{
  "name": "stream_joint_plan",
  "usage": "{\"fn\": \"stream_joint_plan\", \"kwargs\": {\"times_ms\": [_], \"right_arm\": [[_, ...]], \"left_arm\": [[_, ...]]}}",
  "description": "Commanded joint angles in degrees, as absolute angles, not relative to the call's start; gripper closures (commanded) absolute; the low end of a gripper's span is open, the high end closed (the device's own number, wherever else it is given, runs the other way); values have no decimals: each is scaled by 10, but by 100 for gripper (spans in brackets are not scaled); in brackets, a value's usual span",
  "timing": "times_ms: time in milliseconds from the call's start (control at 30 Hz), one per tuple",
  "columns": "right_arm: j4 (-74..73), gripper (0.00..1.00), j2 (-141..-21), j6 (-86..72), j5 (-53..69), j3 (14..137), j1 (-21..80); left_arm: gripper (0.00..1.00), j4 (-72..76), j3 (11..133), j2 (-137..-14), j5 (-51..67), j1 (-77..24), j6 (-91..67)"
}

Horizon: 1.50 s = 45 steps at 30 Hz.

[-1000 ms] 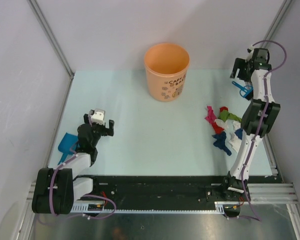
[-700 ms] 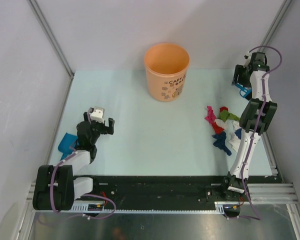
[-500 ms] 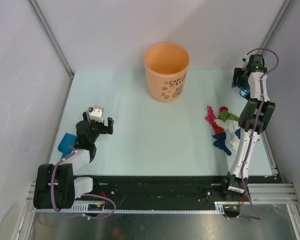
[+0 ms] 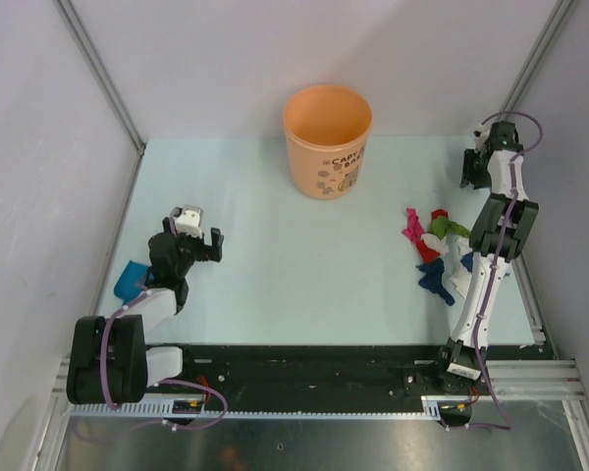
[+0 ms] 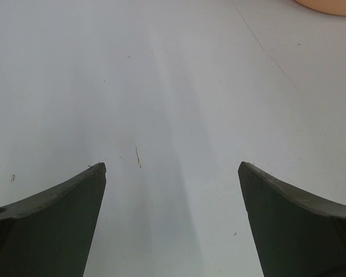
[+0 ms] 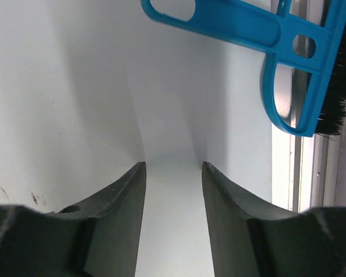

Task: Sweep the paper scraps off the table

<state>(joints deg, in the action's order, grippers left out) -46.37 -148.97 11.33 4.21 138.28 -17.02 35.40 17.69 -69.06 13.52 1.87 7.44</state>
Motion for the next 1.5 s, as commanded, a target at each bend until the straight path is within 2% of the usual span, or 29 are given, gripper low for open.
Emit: {"fn": "stream_joint_plan", "kwargs": {"times_ms": [0,133,300,333,467,567,700,800,967,1267,1400,1467], "right_arm": [[-480,54,-1499,128,110,1419,-171],[-459,54,-1470,109,156,1428,-166],[-399,52,-1414,131,135,1413,-138],[-378,47,-1387,132,126,1402,-135],[-233,38,-1353,156,1,1334,-125],[-206,33,-1381,238,-40,1341,-115],[-171,12,-1417,355,-95,1335,-85],[-117,9,-1430,387,-126,1317,-71],[-11,10,-1466,486,-223,1296,-53],[12,14,-1507,530,-248,1266,-69],[11,29,-1520,527,-244,1271,-82],[10,33,-1527,533,-235,1270,-87]], "left_arm": [[0,357,199,-693,149,24,62],[0,357,198,-693,151,25,64],[0,345,200,-691,154,25,69],[0,344,201,-692,154,24,69],[0,339,201,-690,156,25,71],[0,338,203,-693,160,25,73],[0,329,213,-702,161,25,74],[0,320,225,-712,164,24,76],[0,304,240,-729,163,25,76],[0,271,263,-749,153,25,83],[0,268,268,-751,153,24,83],[0,265,270,-755,152,23,84]]}}
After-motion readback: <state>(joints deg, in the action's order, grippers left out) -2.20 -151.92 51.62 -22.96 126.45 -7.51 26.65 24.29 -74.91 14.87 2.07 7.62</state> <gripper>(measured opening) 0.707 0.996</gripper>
